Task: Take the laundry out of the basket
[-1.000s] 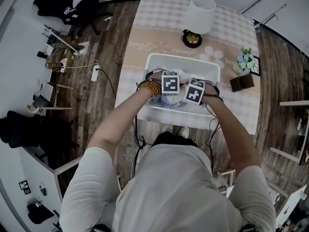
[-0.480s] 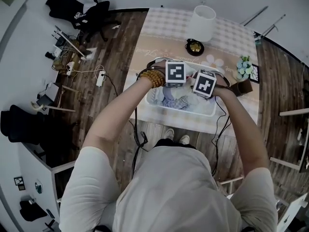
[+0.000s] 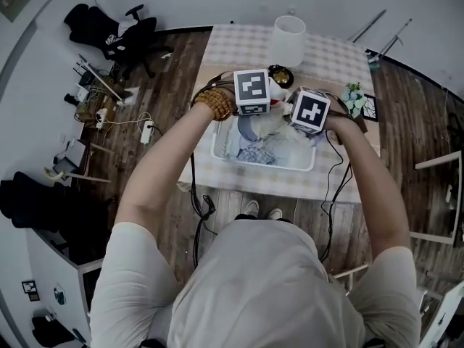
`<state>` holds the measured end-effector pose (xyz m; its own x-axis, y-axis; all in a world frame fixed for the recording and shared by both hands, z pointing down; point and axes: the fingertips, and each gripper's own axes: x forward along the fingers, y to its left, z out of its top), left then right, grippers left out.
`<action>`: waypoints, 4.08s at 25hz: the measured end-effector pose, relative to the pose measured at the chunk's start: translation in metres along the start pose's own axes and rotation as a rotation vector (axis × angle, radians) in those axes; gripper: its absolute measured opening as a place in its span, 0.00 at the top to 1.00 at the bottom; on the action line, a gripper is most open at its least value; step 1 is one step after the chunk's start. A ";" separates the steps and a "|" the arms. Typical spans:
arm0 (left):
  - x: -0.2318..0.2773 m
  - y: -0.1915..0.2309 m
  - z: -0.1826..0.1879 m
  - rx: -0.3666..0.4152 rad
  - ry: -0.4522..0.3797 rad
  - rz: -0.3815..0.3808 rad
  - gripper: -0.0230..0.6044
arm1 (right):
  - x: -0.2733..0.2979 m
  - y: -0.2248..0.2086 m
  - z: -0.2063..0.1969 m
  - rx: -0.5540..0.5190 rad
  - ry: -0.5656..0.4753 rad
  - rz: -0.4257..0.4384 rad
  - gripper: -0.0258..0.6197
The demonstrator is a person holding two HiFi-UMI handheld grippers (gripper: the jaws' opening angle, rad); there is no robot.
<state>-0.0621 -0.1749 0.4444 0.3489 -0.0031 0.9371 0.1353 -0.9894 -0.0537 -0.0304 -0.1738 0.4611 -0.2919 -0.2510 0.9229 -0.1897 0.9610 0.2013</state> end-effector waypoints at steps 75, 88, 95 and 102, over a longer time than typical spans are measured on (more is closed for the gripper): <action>0.413 -0.107 0.233 0.591 0.187 -0.324 0.77 | 0.131 0.145 -0.438 0.604 0.151 0.054 0.68; 0.383 -0.098 0.246 0.575 0.144 -0.234 0.61 | 0.097 0.130 -0.429 0.648 0.113 -0.009 0.50; 0.338 -0.089 0.265 0.480 0.037 -0.197 0.61 | 0.064 0.115 -0.415 0.702 0.057 -0.066 0.50; 0.273 -0.074 0.274 0.244 -0.191 -0.166 0.66 | 0.017 0.085 -0.382 0.752 -0.068 -0.185 0.50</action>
<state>0.2768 -0.0625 0.6095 0.4677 0.2046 0.8599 0.4139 -0.9103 -0.0085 0.3069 -0.0515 0.6194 -0.2457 -0.4292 0.8692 -0.8188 0.5718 0.0509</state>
